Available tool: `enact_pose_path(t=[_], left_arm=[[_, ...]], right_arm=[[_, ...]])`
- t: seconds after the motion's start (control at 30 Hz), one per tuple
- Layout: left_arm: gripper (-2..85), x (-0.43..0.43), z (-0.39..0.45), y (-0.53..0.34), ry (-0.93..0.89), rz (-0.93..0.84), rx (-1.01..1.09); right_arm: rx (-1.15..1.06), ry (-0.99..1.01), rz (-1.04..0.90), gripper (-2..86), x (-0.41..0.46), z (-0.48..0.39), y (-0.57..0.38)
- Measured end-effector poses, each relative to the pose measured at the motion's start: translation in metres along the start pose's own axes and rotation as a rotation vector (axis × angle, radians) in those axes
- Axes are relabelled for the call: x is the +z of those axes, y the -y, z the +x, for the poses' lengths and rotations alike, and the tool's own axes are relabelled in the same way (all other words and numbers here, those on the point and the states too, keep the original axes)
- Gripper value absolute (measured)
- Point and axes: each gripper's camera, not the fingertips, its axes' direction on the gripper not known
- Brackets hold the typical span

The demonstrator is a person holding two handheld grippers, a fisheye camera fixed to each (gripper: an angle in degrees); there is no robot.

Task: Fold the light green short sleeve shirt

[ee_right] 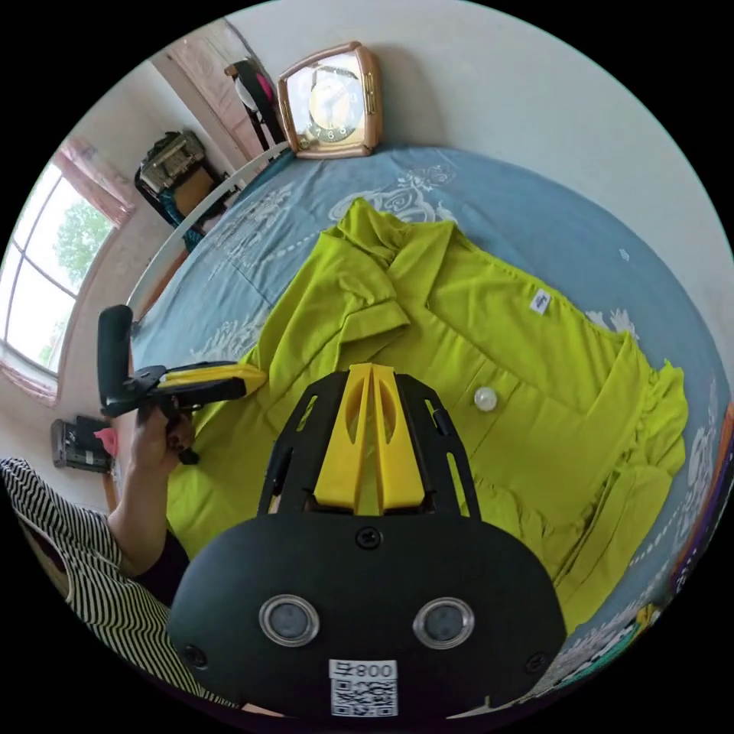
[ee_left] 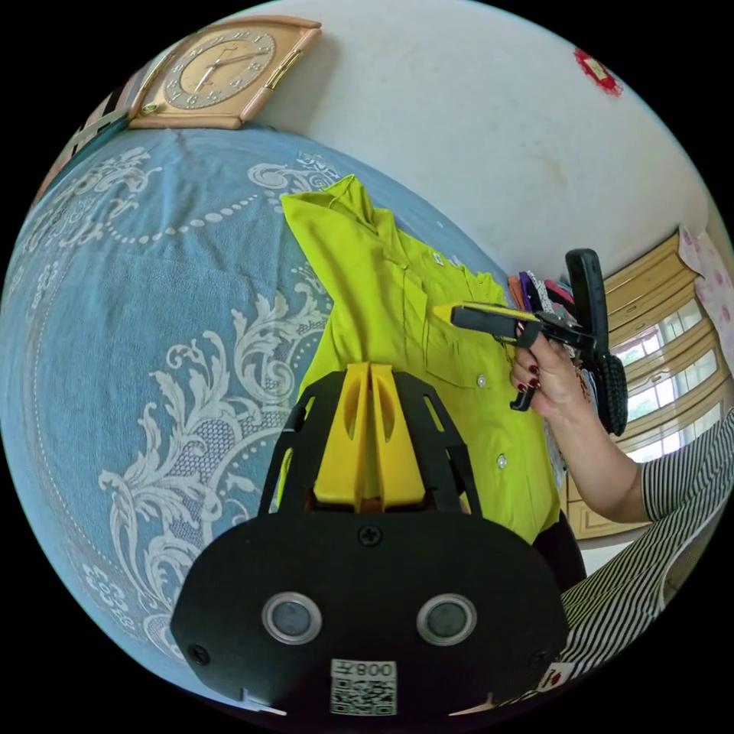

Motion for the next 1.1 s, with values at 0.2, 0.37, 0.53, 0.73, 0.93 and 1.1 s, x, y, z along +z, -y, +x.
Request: enact_pose_path(t=[0.2,0.37,0.53,0.73,0.93,1.1], left_arm=[[0.3,0.007,-0.005,-0.017,-0.010,0.104,0.027],[0.2,0.038,-0.005,-0.010,-0.064,0.059,0.011],[0.5,0.083,0.009,0.007,0.013,-0.019,0.057],[2.5,0.153,0.054,0.034,-0.178,-0.021,0.181],[8.1,0.276,0.113,0.082,-0.310,-0.179,0.299],[8.5,0.360,0.124,0.121,-0.326,-0.212,0.237]], right_arm=[[0.108,-0.085,0.027,0.1,-0.060,0.005,-0.093],[0.306,-0.249,0.049,0.0,-0.107,0.048,-0.170],[0.421,-0.317,0.087,0.0,-0.125,0.071,-0.214],[0.459,-0.241,0.037,0.2,-0.103,0.081,-0.238],[0.269,-0.394,0.069,2.9,-0.109,0.035,-0.263],[0.121,-0.485,0.007,4.1,-0.082,0.016,-0.282]])
